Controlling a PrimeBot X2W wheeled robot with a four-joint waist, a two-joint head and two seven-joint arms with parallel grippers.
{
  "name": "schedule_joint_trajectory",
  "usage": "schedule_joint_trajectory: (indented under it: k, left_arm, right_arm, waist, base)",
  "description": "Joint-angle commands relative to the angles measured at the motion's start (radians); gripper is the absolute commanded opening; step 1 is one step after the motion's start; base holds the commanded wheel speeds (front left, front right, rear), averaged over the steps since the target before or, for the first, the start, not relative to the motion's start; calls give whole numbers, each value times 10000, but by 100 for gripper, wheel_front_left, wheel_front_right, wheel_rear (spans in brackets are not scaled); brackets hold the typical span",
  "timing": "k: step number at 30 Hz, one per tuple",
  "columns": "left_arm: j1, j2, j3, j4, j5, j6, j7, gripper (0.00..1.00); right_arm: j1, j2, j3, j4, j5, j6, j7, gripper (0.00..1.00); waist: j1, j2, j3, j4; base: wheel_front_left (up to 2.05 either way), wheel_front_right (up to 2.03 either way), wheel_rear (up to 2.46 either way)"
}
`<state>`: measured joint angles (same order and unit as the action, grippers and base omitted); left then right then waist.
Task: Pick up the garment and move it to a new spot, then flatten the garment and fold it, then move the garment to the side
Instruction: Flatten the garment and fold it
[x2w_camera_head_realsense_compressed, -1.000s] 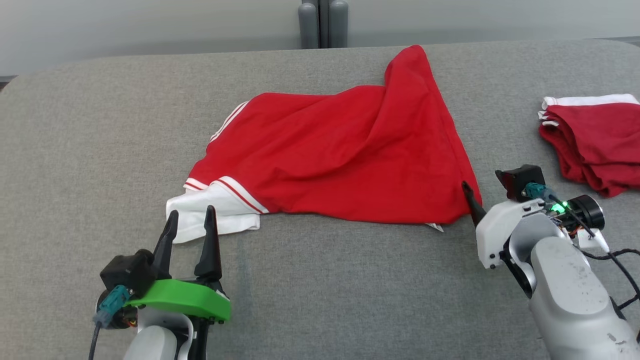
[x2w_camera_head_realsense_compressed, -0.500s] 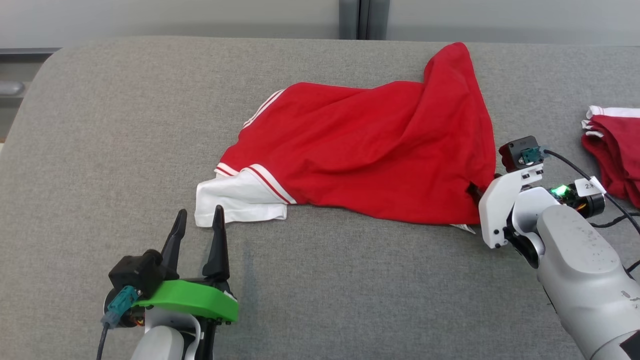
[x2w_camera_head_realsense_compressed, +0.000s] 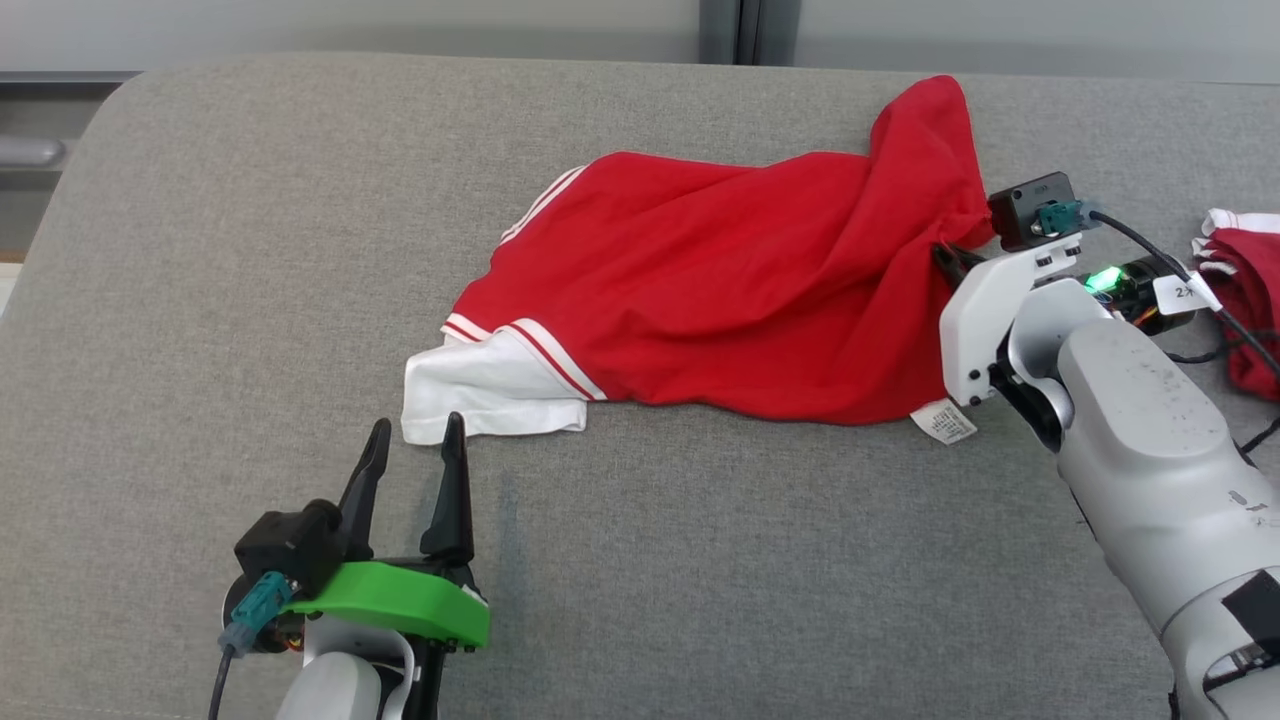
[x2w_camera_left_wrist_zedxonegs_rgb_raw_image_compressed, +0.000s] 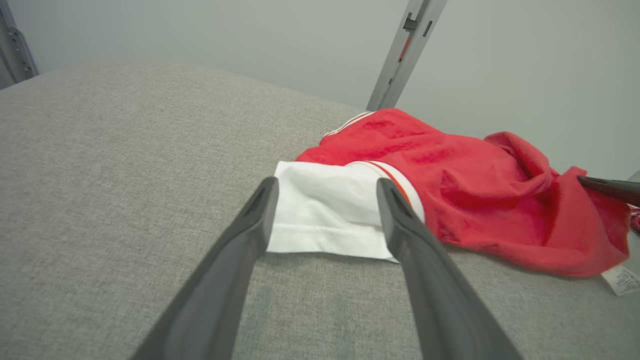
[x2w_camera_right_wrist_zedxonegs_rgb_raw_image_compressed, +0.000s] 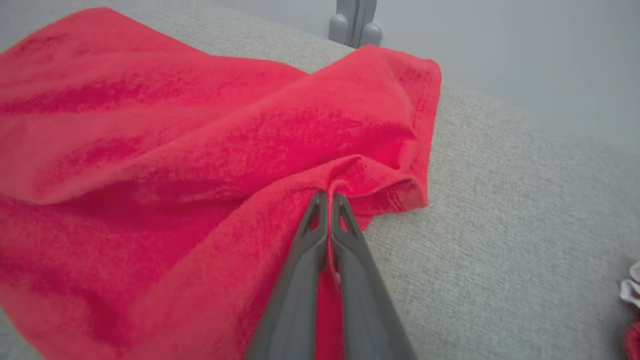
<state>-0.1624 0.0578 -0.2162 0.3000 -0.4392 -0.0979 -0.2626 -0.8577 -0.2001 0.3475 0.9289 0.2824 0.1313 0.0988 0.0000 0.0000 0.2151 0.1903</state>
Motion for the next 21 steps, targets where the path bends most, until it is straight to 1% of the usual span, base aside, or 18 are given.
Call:
schedule_joint_trajectory:
  k: [1,2,3,7,13,18,21]
  left_arm:
    - [-49,-1,-6,42,19,-69,-26,100]
    - [-80,-13,-32,68,23,-61,-26,100]
    - [-104,-20,-48,87,24,-71,-26,100]
    - [-159,-45,-130,108,-32,-101,-26,100]
    - [-97,-64,-260,-20,-121,-136,-26,100]
    - [-39,-61,-484,-176,-260,-22,-16,100]
    - [124,-58,-558,-244,-278,93,-16,100]
  right_arm:
    - [-152,61,-67,247,-146,-14,-194,3]
    - [-232,165,-71,463,-257,-13,-308,41]
    - [-294,253,-51,610,-353,-13,-434,100]
    - [-470,506,-40,1027,-521,-14,-1183,100]
    - [-364,414,-220,1169,-725,-14,-2661,100]
    - [161,174,-776,890,-668,-13,-3415,100]
    - [1029,-73,-1575,216,-813,-14,-3624,100]
  waist:
    - [0,0,14,-8]
    - [0,0,19,-12]
    - [0,0,20,-15]
    - [0,0,11,-85]
    - [0,0,-129,-433]
    - [0,0,-335,-782]
    - [0,0,-554,-1083]
  base:
    - [0,0,0]
    - [0,0,0]
    - [0,0,0]
    - [0,0,0]
    - [0,0,0]
    - [0,0,0]
    - [0,0,0]
